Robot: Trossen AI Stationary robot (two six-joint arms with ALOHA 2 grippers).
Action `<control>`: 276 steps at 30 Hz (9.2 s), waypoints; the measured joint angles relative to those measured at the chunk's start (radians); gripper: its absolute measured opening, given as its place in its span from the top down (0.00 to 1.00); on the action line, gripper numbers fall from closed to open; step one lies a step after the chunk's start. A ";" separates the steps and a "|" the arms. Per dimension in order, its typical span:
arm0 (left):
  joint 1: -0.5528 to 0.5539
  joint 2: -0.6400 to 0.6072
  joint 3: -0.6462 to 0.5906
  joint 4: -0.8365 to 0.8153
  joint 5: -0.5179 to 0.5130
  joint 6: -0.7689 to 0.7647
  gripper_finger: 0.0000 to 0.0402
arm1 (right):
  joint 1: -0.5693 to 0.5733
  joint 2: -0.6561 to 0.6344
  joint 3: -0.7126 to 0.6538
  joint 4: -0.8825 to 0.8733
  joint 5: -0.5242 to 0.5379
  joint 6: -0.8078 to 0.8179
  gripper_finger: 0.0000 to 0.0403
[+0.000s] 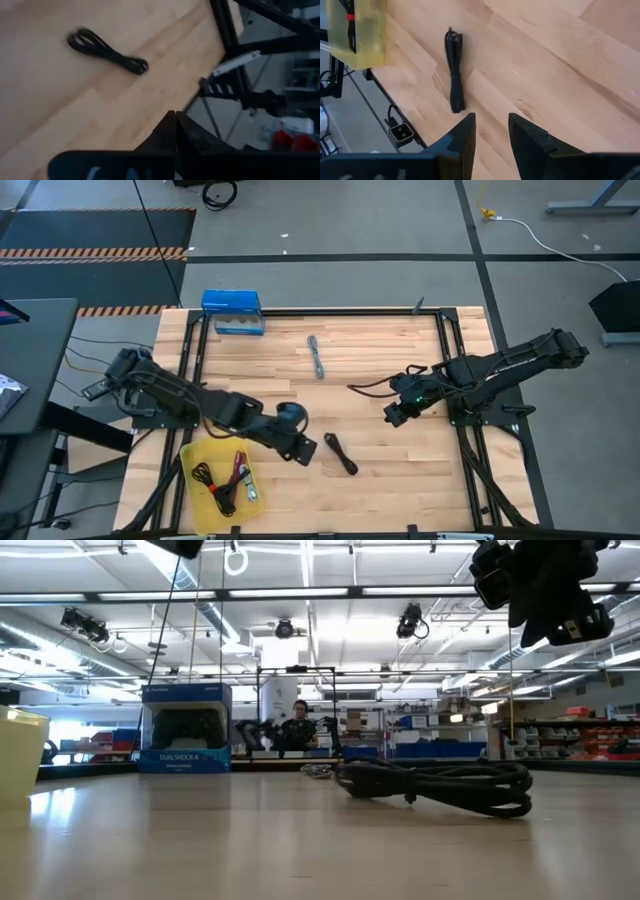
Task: Pick and place USB-C Cables
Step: Put the black charger cable into the yellow bin, then put the white charger cable into the yellow bin
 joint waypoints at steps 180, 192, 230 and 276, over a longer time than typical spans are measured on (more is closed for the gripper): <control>0.399 -0.072 -0.001 -0.365 -0.141 0.115 0.55 | -0.269 0.114 0.217 0.496 -0.291 -0.403 0.70; 0.611 0.099 0.000 -0.089 -0.094 0.222 0.50 | -0.269 -0.003 0.225 0.550 -0.196 -0.486 0.70; 0.682 0.478 0.001 0.052 0.041 0.111 0.41 | -0.289 -0.029 0.224 0.291 0.029 -0.381 0.70; 0.186 -0.113 0.000 -0.390 -0.003 -0.197 0.95 | -0.278 -0.029 0.224 0.242 -0.094 -0.621 0.70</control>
